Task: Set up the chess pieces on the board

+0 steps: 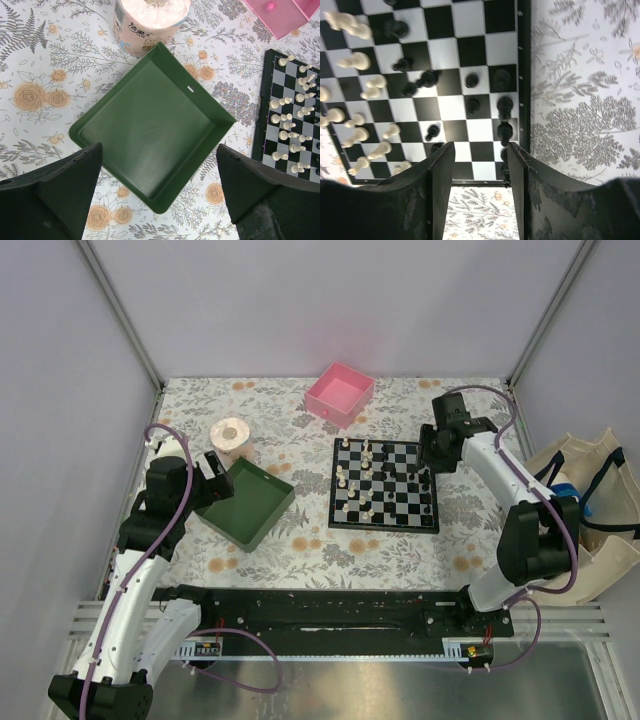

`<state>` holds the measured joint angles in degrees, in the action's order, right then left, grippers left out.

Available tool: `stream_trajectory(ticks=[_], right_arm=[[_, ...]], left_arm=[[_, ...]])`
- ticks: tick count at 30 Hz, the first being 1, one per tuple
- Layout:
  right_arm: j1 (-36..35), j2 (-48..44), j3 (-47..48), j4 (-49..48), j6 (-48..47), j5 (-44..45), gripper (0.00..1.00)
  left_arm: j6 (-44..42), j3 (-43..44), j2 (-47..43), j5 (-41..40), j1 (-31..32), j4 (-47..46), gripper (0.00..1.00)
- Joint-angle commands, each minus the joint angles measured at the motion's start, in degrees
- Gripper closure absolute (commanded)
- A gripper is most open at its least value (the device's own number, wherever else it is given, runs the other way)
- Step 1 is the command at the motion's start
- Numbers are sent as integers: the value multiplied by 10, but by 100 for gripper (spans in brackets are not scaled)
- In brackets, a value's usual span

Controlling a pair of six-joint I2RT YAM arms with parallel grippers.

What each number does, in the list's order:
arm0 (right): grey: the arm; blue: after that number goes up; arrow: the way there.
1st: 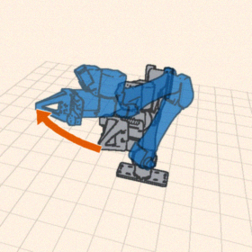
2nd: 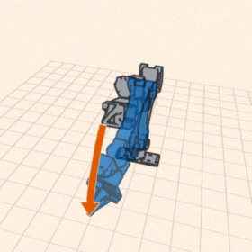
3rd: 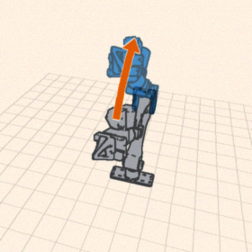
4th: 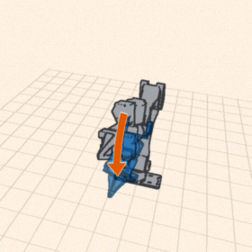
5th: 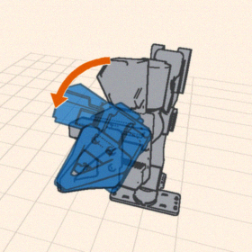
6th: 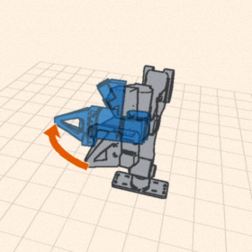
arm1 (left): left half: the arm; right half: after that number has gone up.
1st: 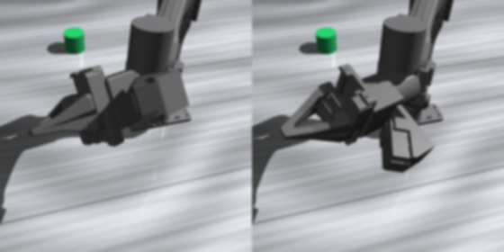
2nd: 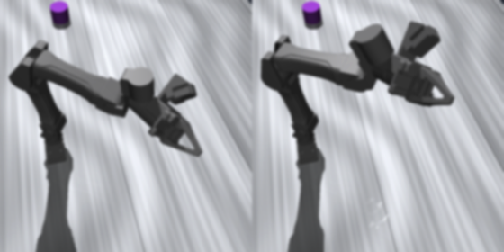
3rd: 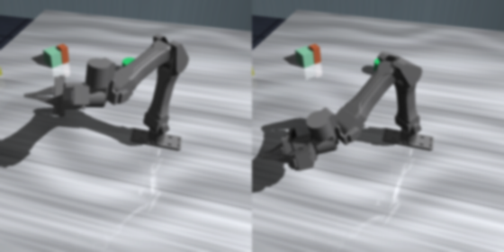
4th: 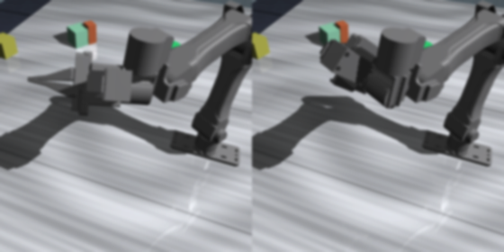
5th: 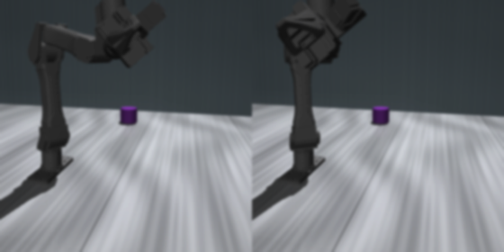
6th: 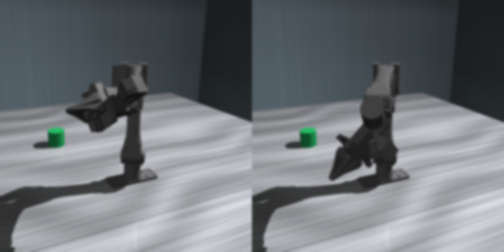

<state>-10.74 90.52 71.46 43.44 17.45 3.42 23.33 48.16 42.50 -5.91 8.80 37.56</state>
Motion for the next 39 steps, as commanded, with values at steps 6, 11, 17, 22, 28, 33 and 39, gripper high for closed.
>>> stream_trajectory(ticks=[6, 11, 17, 22, 28, 33, 39], right_arm=[[-56, 69, 106, 13, -13, -21, 45], [-71, 120, 155, 22, -16, -29, 46], [-74, 144, 163, 19, -15, -28, 45], [-74, 157, 163, 19, -21, -17, 45], [-73, 181, 172, 21, -17, -29, 46], [-77, 200, 181, 19, -17, -31, 48], [-77, 227, 197, 22, -12, -26, 52]], left_arm=[[-6, -3, -5, 10, -5, -30, 1], [-7, -3, -5, 10, -7, -30, 1], [-6, -4, -4, 8, -8, -30, 1], [-6, -3, -1, 10, -11, -30, 1], [-5, -2, 2, 15, -13, -30, 1], [-5, -1, 3, 14, -15, -30, 1], [-5, -1, 5, 15, -18, -31, 1]])
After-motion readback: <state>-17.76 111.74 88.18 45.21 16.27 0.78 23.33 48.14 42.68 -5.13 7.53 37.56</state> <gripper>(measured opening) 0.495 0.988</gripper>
